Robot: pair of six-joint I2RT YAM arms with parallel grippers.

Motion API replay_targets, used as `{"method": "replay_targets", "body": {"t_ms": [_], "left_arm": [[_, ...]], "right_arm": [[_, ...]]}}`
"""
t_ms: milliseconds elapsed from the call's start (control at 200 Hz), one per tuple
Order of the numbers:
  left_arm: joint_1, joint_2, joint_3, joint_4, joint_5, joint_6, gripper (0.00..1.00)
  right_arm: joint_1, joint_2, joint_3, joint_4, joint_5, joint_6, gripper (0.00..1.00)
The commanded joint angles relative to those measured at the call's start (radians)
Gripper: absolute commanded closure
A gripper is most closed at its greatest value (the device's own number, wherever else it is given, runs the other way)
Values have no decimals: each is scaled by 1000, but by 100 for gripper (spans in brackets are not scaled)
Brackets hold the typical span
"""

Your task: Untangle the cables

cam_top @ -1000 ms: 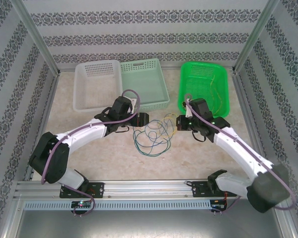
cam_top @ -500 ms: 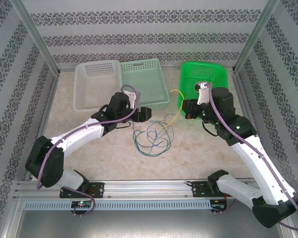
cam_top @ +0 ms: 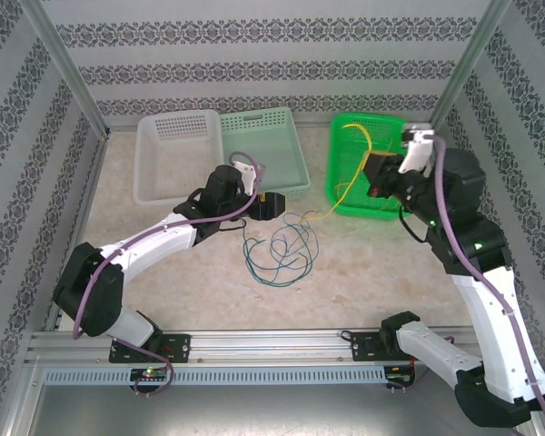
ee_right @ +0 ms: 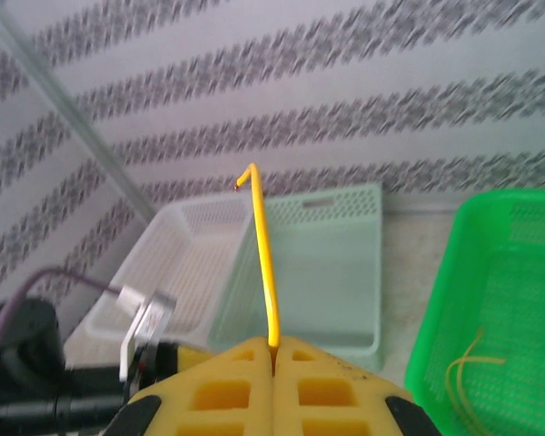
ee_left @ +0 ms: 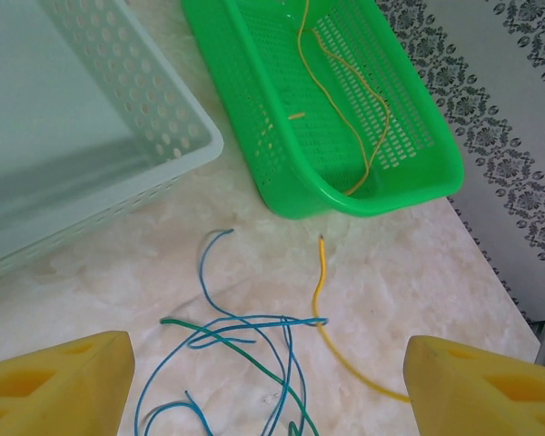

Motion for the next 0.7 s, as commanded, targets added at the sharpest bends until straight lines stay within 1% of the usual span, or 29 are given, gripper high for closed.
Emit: {"method": "replay_targets", "body": {"t_ms": [0, 75, 175, 280, 320, 380, 405, 450, 565, 610, 649, 694], "left_arm": [[-10, -29, -20, 26, -30, -5, 21], [-8, -31, -23, 25, -32, -7, 21], [-8, -31, -25, 25, -32, -5, 21], [-8, -31, -26, 30, -32, -3, 21], [-9, -31, -24, 24, -32, -1, 21], [-8, -32, -24, 16, -34, 5, 21], [-8, -34, -24, 13, -36, 6, 21], [-8, -36, -26, 5, -40, 10, 21], [-8, -44, -28, -18, -62, 16, 21], [-9, -47, -33, -21, -66, 17, 21], [-8, -49, -37, -19, -71, 18, 21], [-8, -46, -40, -15, -72, 16, 21]], "right_arm": [[-70, 0, 35, 52, -57, 55, 100], [-112, 10, 32, 98, -149, 110, 100], [-129, 43, 25, 130, -267, 176, 100], [-138, 86, 11, 107, -333, 230, 100], [-160, 90, -17, 149, -373, 273, 100], [-209, 92, -66, 247, -466, 368, 100], [-220, 98, -67, 252, -477, 379, 100], [-228, 109, -38, 194, -457, 348, 100], [-228, 147, 107, -35, -404, 192, 100], [-233, 148, 148, -83, -387, 155, 100], [-245, 148, 164, -90, -412, 146, 100], [-270, 155, 168, -77, -495, 172, 100]]}}
